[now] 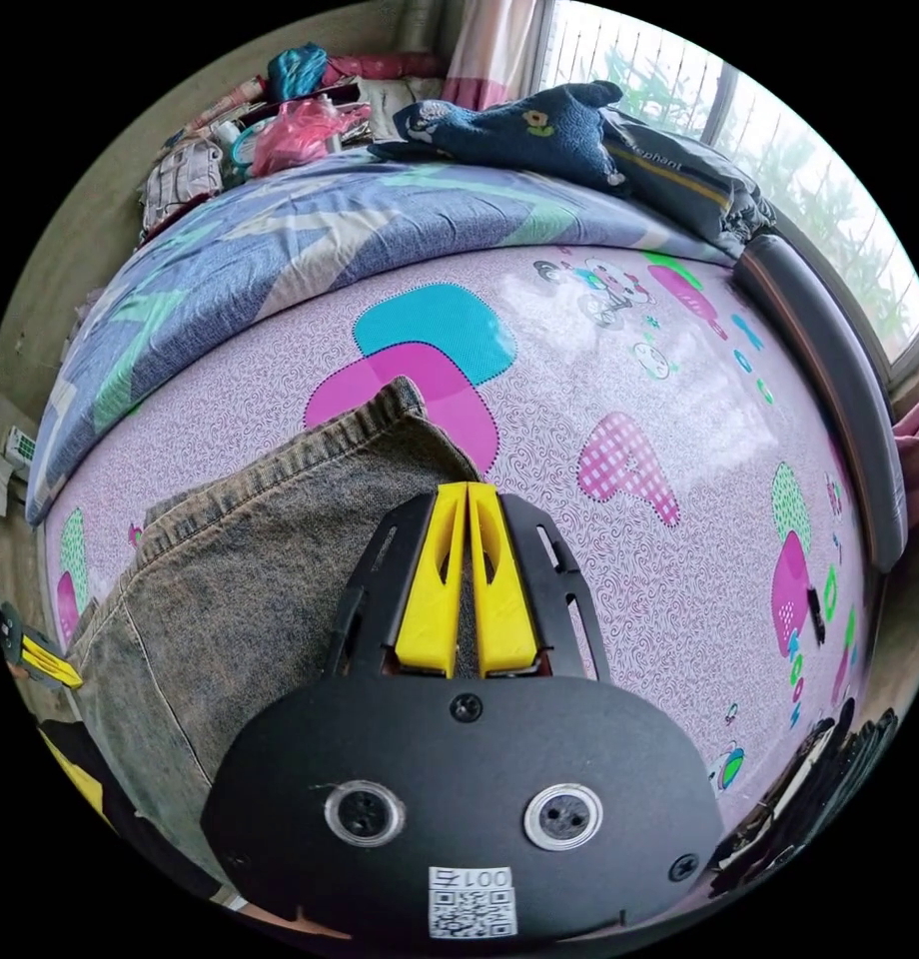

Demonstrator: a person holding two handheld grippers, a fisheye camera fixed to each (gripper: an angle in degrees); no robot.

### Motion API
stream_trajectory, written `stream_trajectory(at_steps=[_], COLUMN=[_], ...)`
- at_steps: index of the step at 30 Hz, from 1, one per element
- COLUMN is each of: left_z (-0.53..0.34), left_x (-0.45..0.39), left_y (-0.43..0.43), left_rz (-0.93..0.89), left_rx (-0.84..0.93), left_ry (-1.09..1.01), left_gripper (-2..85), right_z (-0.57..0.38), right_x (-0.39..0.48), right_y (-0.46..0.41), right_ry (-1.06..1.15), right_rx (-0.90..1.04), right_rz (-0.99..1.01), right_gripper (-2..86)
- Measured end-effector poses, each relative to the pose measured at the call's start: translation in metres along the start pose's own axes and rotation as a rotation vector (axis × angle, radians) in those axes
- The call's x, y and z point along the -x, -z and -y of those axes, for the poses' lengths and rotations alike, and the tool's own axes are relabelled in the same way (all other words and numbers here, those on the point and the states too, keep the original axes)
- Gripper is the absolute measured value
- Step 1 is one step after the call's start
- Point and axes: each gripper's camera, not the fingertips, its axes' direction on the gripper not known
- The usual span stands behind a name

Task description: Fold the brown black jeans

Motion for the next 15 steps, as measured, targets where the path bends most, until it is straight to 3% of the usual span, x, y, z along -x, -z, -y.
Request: stream_trajectory(at_steps=[5, 9, 12, 15], left_z=[0.008, 0.045, 0.094, 0.152], left_x=[-0.023, -0.031, -0.017, 0.003], left_y=[0.032, 0.075, 0.090, 0.089], left_rz=[0.065, 0.107, 0.085, -0.020], left_rx=[-0.051, -0.191, -0.258, -0.264], left_ry=[0.049, 0.002, 0.002, 0.039], left_gripper=[-1.3, -1.3, -1.2, -1.1], right_z=[-0.013, -0.065, -0.103, -0.130], right_x=[-0.021, -0.026, -0.011, 0.015], right_y=[0.003, 0.059, 0.080, 0.094], right_ry=[-0.098, -0.039, 0.038, 0.108], right_rx=[-0.023, -0.298, -0.302, -0.274], right_rz=[0.036, 0.372, 0.591, 0.647], right_gripper=[0.0, 0.0, 0.1, 0.1])
